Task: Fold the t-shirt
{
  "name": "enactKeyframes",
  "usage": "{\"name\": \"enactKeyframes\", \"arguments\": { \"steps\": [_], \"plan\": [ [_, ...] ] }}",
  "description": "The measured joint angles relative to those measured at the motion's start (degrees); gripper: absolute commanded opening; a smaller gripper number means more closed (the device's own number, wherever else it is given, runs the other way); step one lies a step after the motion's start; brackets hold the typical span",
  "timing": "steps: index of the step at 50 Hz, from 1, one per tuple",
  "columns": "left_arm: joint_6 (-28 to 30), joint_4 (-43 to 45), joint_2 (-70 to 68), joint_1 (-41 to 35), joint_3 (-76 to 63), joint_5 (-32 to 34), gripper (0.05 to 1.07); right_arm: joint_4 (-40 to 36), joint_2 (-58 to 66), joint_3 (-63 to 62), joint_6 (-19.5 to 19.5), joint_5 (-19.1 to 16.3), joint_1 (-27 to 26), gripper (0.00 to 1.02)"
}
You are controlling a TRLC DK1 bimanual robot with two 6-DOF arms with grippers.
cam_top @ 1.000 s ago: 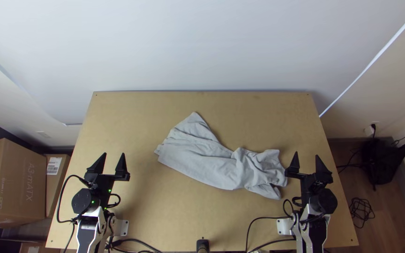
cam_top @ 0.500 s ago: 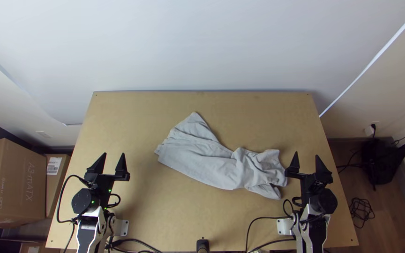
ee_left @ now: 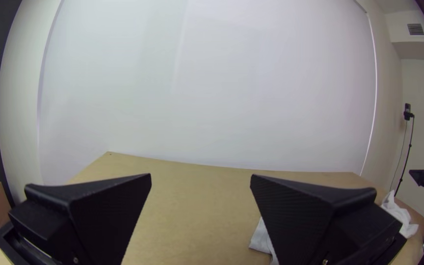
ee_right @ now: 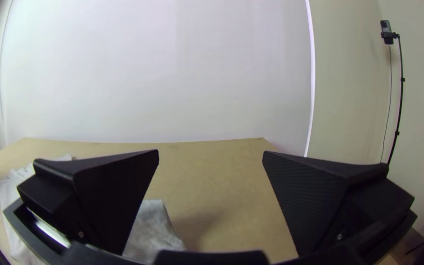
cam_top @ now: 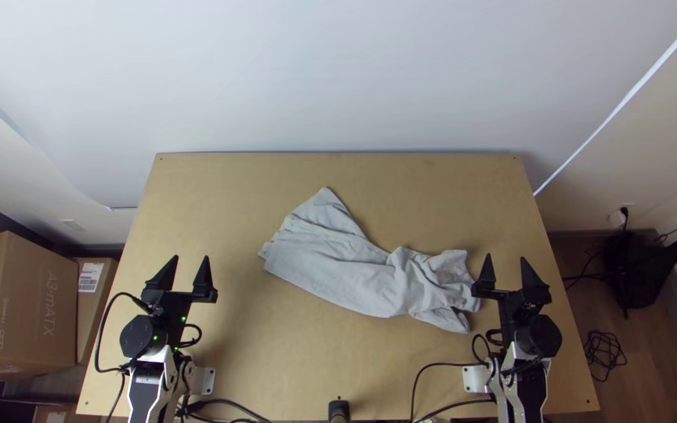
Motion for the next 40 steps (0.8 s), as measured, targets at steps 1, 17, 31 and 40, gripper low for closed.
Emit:
{"name": "enactKeyframes", "arguments": {
  "steps": [1,17,31,40],
  "plan": [
    [-0.1,0.0,0.0,0.0,0.0,0.0,1.02,0.0,0.0,0.0,0.0,0.0,-0.1,0.98],
    [-1.3,0.0,0.5,-1.9,0.1,-0.2,1.02,-1.6,0.0,1.2,0.0,0.0,1.6,0.98],
    [0.1,7.0,5.0,-0.8,5.7,-0.2,1.02,0.9,0.1,13.3,0.0,0.0,2.8,0.98],
    [0.7,4.5,23.7,-3.3,24.3,0.0,1.02,1.1,1.0,25.6,0.0,0.0,3.0,0.98]
  ]
}}
